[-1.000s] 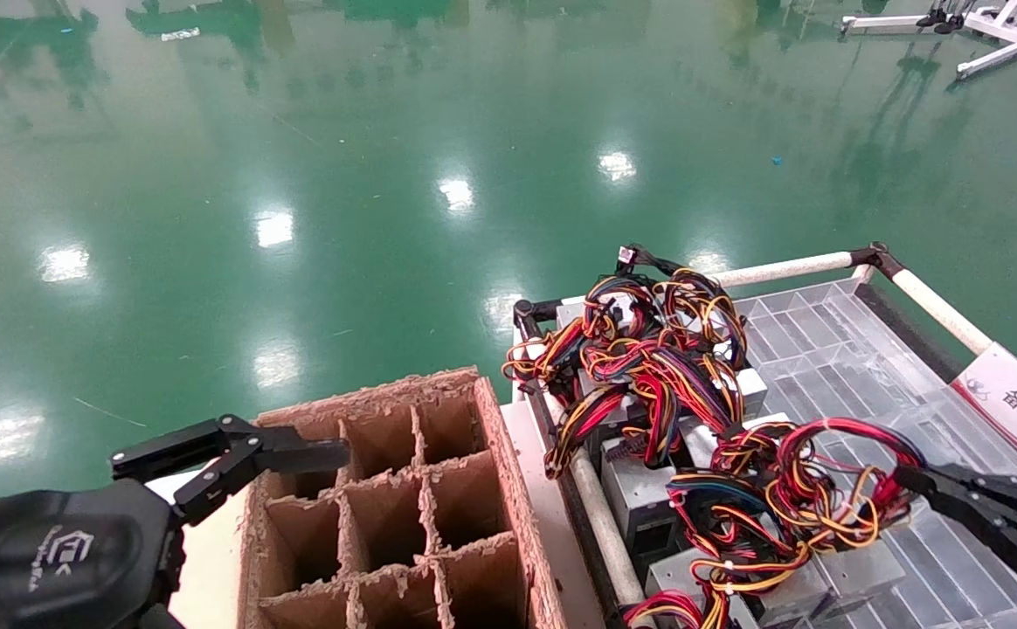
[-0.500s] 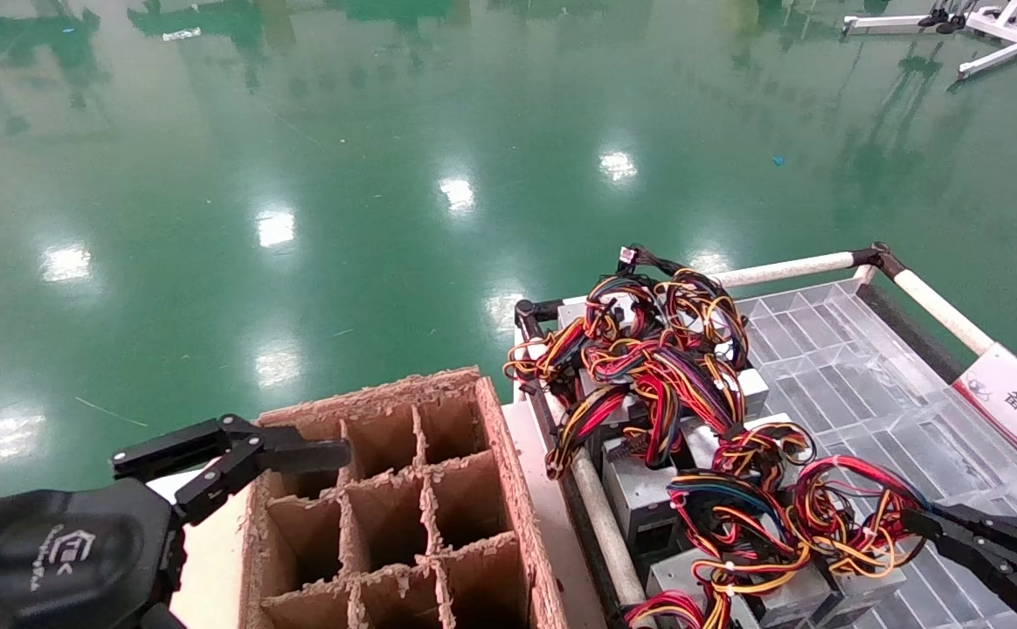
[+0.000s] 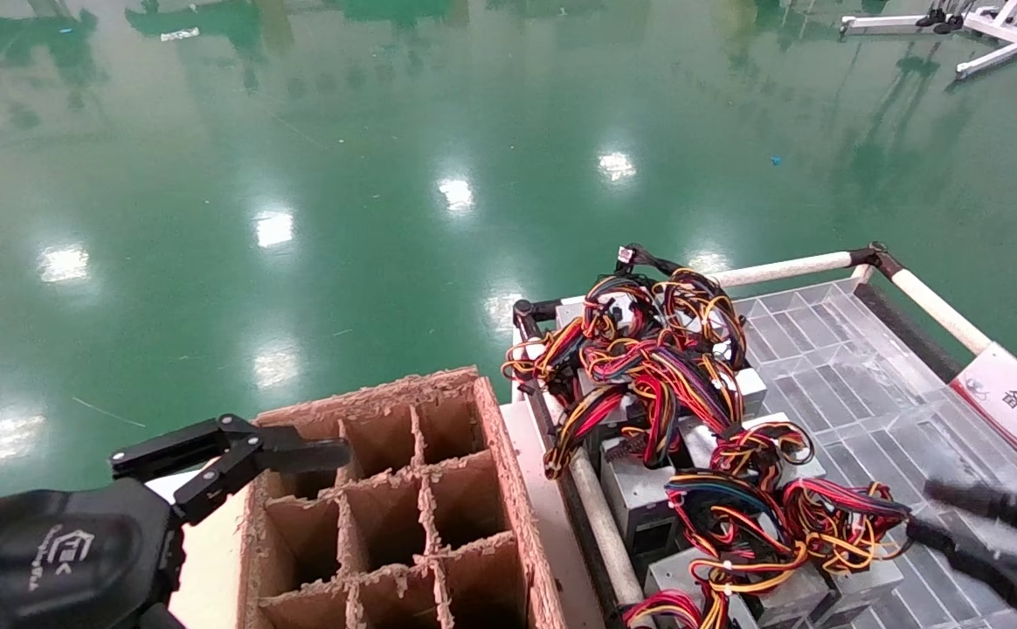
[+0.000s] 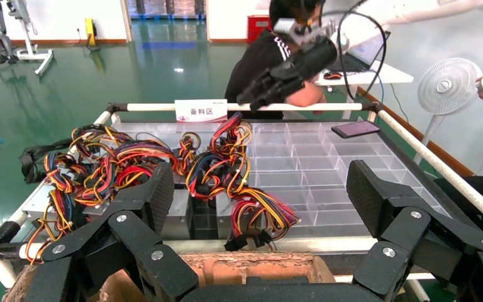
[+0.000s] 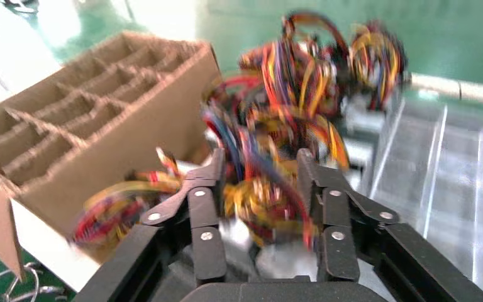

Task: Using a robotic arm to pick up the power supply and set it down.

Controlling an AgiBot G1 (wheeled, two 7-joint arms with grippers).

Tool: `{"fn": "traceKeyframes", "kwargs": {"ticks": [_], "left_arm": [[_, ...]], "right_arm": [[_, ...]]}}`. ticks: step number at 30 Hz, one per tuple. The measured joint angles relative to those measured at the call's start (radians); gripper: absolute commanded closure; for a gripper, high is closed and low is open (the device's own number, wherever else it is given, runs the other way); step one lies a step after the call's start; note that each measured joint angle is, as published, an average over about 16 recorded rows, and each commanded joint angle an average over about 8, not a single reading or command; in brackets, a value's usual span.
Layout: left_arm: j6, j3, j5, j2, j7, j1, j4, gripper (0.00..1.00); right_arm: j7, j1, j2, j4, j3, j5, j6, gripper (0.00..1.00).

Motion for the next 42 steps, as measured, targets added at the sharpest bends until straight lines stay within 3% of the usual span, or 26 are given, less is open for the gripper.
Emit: {"fn": "traceKeyframes", "kwargs": {"ticks": [12,42], "left_arm": [[0.0,0.0,0.0,0.0,0.0,0.0,0.001,0.0],[0.0,0.0,0.0,0.0,0.0,0.0,0.001,0.0]], "right_arm": [[0.093,-0.001,0.005,0.131,0.074,-0.02,0.004,0.0],[0.328,-0.031,-0.153,0.498,0.417,-0.334,0.038,0.0]]}}
